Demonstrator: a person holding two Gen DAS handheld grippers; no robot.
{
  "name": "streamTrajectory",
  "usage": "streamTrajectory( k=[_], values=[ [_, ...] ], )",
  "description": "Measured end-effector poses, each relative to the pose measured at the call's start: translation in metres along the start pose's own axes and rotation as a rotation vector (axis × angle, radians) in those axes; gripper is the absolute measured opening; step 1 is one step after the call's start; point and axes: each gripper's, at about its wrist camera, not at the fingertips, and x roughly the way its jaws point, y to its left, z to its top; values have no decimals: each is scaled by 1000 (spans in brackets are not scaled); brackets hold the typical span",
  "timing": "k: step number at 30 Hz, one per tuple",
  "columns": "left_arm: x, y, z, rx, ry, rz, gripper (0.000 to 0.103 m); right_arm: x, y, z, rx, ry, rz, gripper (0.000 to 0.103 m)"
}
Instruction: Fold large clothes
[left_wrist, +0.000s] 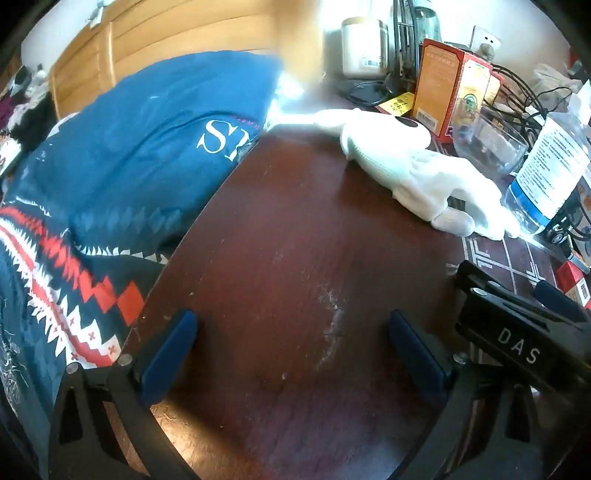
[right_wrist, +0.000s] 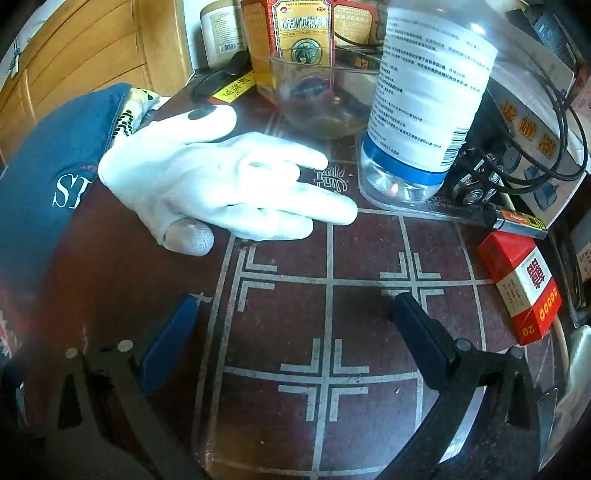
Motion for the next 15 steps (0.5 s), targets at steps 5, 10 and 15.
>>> streamTrajectory(
  k=[5, 10, 15],
  values=[
    [-1, 1, 0, 3, 0, -2, 103, -1, -1, -3, 1, 1, 1, 103],
    [-1, 1, 0, 3, 0, -2, 103, 0, 0, -1, -1, -2, 0, 103],
    [-1, 1, -1, 3, 0, -2, 103, -2, -2, -3, -1, -2, 0, 103]
  ],
)
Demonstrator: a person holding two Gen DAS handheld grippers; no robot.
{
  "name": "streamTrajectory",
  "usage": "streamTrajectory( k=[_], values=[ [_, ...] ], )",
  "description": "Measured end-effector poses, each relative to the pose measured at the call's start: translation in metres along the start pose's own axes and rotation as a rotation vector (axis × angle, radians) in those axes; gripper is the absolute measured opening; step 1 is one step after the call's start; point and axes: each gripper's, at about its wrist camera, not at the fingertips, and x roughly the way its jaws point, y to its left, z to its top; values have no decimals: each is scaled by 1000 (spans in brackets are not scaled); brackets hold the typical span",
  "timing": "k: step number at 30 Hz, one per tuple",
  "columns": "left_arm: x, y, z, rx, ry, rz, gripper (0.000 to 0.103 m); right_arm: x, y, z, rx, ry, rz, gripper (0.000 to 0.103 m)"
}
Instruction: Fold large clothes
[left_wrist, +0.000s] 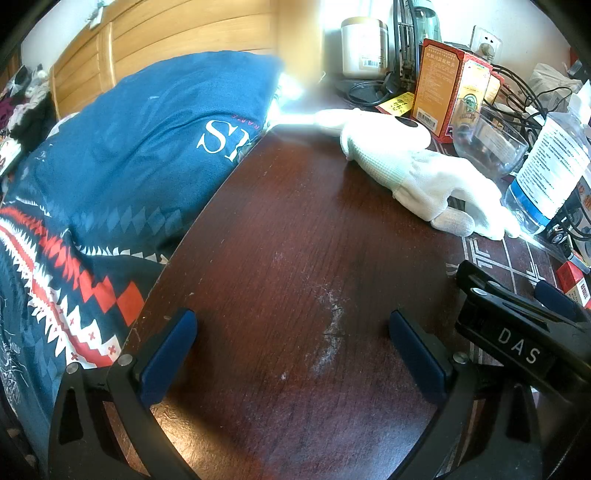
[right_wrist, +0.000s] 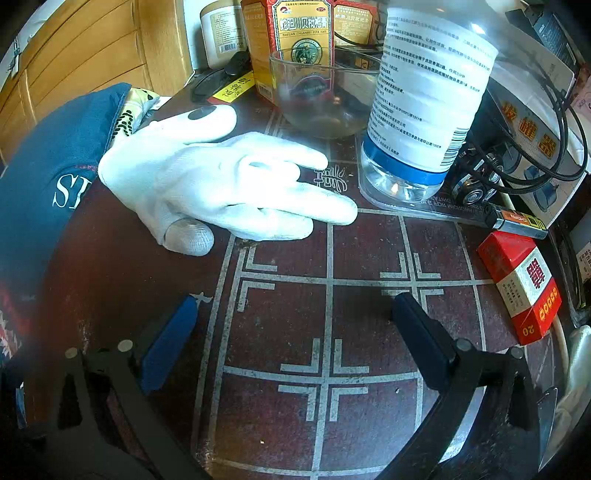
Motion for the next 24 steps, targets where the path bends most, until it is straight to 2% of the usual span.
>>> streamTrajectory(
  k=[24],
  values=[
    [0, -1, 0, 0, 0, 0, 103, 2, 2, 3, 0, 0, 0, 103]
  ],
)
